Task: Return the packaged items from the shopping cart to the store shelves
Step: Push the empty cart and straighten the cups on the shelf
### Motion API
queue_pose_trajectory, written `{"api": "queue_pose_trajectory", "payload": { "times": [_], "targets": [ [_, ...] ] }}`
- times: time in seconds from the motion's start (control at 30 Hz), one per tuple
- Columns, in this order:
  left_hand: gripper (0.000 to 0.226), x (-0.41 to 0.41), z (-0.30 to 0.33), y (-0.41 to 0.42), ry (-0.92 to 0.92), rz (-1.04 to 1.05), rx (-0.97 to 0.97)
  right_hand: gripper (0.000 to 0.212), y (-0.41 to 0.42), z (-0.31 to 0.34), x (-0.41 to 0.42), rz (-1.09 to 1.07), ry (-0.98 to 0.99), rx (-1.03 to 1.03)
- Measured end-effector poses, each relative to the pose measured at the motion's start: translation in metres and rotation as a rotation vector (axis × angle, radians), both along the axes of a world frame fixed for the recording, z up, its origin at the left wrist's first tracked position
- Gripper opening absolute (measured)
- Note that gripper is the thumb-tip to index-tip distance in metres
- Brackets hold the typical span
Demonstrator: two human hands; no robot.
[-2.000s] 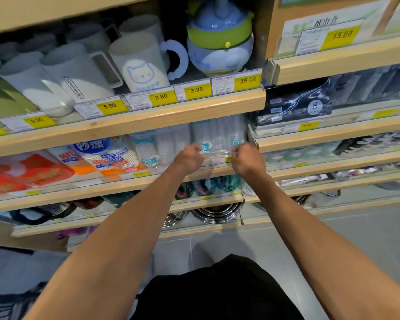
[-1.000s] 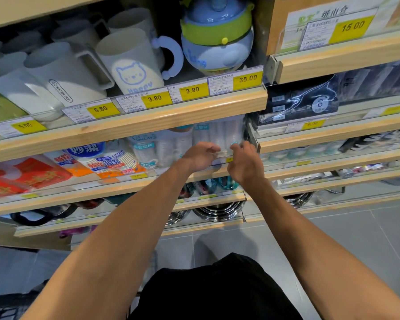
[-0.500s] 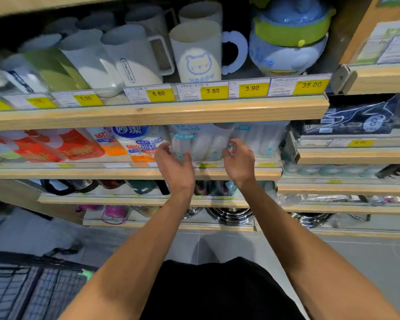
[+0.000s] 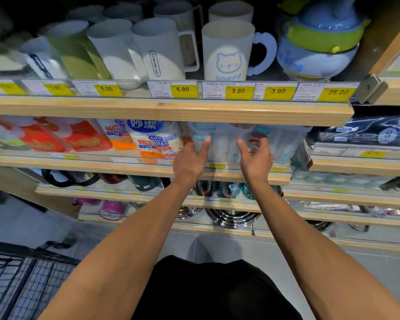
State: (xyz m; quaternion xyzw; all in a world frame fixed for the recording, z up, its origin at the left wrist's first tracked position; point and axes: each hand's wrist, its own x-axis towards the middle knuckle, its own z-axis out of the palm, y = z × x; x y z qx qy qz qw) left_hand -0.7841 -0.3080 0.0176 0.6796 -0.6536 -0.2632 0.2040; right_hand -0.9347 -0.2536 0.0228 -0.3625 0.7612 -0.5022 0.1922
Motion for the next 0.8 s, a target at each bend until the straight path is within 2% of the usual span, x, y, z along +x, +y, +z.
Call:
{"api": "queue_pose_trajectory", "payload": {
  "times": [0.07, 0.13, 0.23, 0.37, 0.53, 0.67, 0.8],
  "targets": [
    [0.092, 0.001, 0.001, 0.000, -0.056, -0.022, 0.044, 0.035, -0.002, 0.004, -0.003, 0.015, 0.035, -0.015],
    [0.088, 0.003, 0.001, -0.001, -0.133, -0.014, 0.038, 0.032, -0.006, 0.009, -0.004, 0.032, 0.066, 0.006],
    [0.082, 0.012, 0.005, -0.004, -0.258, 0.021, -0.017, 0.030, -0.017, 0.015, -0.002, 0.059, 0.106, 0.110],
    [0.083, 0.023, 0.002, -0.008, -0.313, 0.049, -0.108, 0.038, -0.024, 0.013, 0.007, 0.085, 0.101, 0.172],
    [0.060, 0.026, 0.004, 0.000, -0.185, 0.155, -0.162, 0.047, -0.017, 0.013, 0.007, 0.125, 0.117, 0.160],
    [0.038, 0.026, 0.005, 0.013, -0.076, 0.187, -0.208, 0.030, -0.005, 0.009, 0.001, 0.065, 0.082, 0.157],
    [0.038, 0.029, 0.004, 0.019, 0.044, 0.116, -0.151, 0.019, 0.009, 0.011, 0.016, 0.086, 0.084, 0.118]
  ]
}}
